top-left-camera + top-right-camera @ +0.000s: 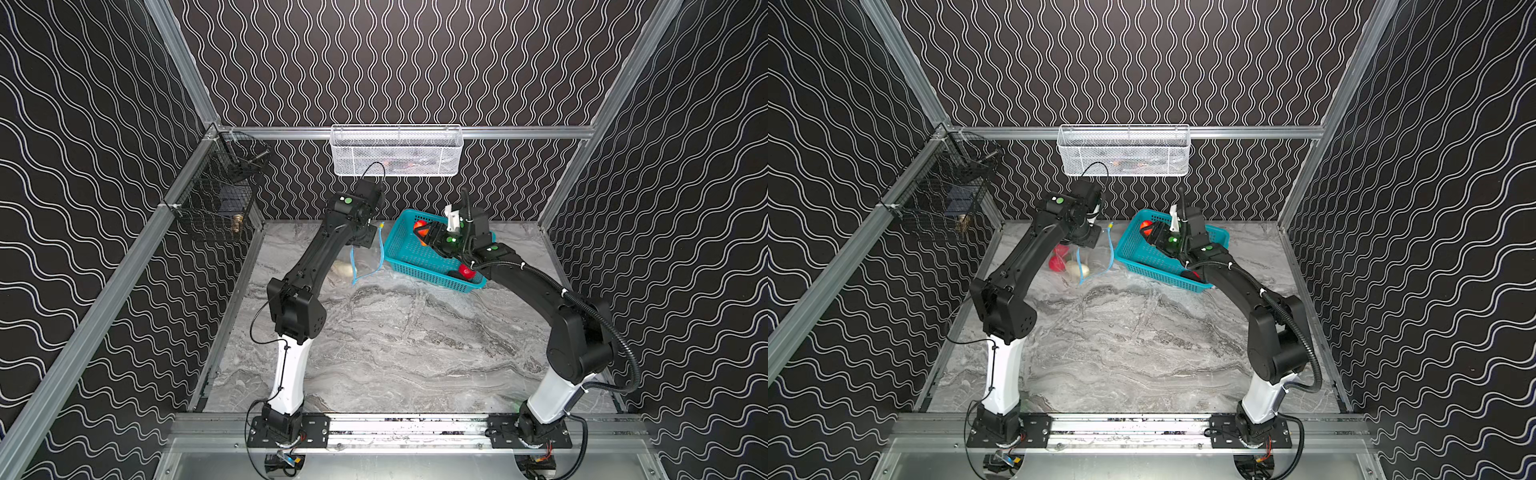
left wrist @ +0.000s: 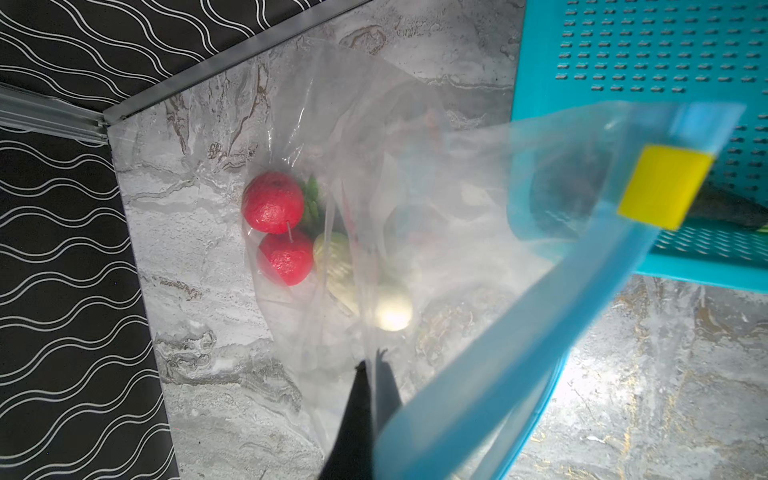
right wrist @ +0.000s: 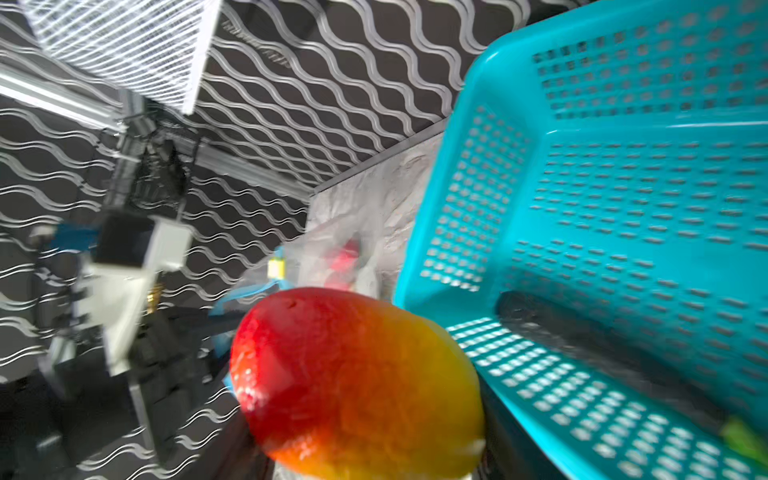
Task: Place the food in the zip-top bag and seal the zipper
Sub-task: 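Close the right gripper on the mango and lift it, then carry the mango with the right gripper toward the bag mouth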
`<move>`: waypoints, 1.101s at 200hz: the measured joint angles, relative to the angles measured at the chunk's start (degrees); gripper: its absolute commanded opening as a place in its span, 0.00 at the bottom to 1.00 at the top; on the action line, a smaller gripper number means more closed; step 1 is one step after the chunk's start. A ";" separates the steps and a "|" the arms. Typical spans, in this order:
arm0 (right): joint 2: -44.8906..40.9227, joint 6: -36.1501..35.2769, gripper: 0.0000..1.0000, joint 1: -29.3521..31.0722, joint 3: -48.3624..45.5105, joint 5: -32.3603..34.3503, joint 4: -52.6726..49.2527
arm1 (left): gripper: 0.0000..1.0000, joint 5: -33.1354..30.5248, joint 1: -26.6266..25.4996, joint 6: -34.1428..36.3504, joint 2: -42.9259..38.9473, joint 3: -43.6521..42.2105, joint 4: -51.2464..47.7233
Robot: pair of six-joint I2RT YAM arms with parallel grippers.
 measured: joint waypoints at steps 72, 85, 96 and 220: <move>0.52 0.63 0.39 4.92 1.99 1.79 -0.50 | 0.00 0.39 0.00 -0.15 0.00 -0.09 -0.44; 0.52 0.81 0.39 5.57 2.10 2.29 -0.48 | 0.00 0.59 0.00 -0.15 0.17 0.15 -0.52; 0.55 1.14 0.39 6.23 2.21 2.34 -0.48 | 0.00 0.90 0.00 -0.15 0.39 0.50 -0.63; 6.91 4.50 0.37 11.67 6.29 3.10 2.21 | 0.00 2.34 0.00 -0.17 0.76 1.70 -1.46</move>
